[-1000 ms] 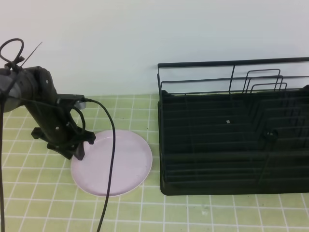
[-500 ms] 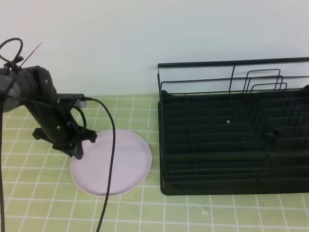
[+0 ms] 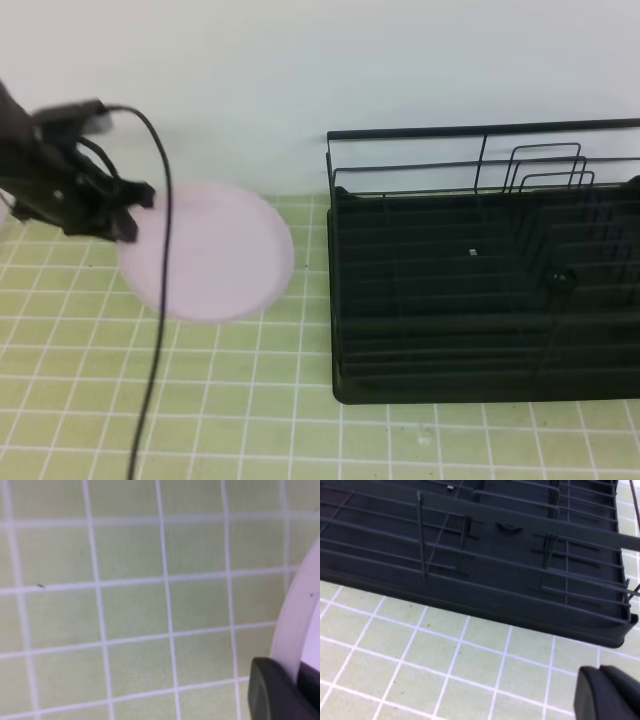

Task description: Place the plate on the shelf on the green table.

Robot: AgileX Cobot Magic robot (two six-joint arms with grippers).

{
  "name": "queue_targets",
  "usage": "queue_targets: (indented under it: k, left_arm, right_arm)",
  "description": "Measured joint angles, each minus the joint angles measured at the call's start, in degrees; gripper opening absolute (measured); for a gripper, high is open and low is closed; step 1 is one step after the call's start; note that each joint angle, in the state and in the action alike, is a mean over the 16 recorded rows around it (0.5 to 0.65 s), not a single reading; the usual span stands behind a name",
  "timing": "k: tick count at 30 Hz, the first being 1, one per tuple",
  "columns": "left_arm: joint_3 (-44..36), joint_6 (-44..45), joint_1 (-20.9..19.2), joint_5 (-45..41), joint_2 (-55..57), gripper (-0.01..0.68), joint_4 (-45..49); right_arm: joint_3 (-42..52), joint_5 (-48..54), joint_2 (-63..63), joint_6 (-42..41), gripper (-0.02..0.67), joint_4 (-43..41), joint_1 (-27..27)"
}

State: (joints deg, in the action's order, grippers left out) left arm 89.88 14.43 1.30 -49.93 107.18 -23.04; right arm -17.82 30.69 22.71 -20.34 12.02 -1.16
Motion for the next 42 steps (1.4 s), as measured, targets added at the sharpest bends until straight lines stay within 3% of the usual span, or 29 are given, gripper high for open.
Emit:
queue_targets:
  k: [4, 8, 15, 22, 28, 32, 37, 42]
  left_arm:
    - [0.0, 4.1, -0.5, 0.4, -5.5, 0.0, -6.3]
    - [0.0, 9.4, 0.9, 1.0, -11.4, 0.0, -14.5]
    - [0.0, 20.0, 8.7, 4.1, -21.0, 0.0, -29.2]
    - [0.0, 26.2, 20.6, 9.1, -26.2, 0.0, -36.0]
    - [0.0, 28.3, 30.1, 13.7, -27.5, 0.0, -36.7]
    - [0.0, 29.1, 34.6, 15.6, -27.6, 0.0, -36.8]
    - [0.0, 30.5, 38.3, 16.6, -27.5, 0.016, -37.2]
    - [0.0, 31.9, 40.1, 15.8, -27.5, 0.134, -38.3]
  right_arm:
    - [-2.0, -0.3, 0.0, -1.0, -0.001, 6.8, 0.0]
    - [-5.3, -0.7, -0.1, -5.0, -0.001, 19.1, 0.0]
    - [-12.7, -0.4, -0.1, -15.5, 0.03, 47.2, 0.0]
    - [-17.5, 0.0, -0.1, -23.9, 0.198, 65.7, 0.0]
    - [-19.0, -0.2, 0.3, -25.4, 0.379, 70.4, 0.0]
    - [-19.2, -0.9, 1.2, -25.5, 0.456, 71.9, 0.0]
    - [-19.3, -1.2, 2.6, -25.9, 0.409, 73.7, 0.0]
    - [-19.3, -1.2, 4.2, -27.4, 0.296, 75.2, 0.0]
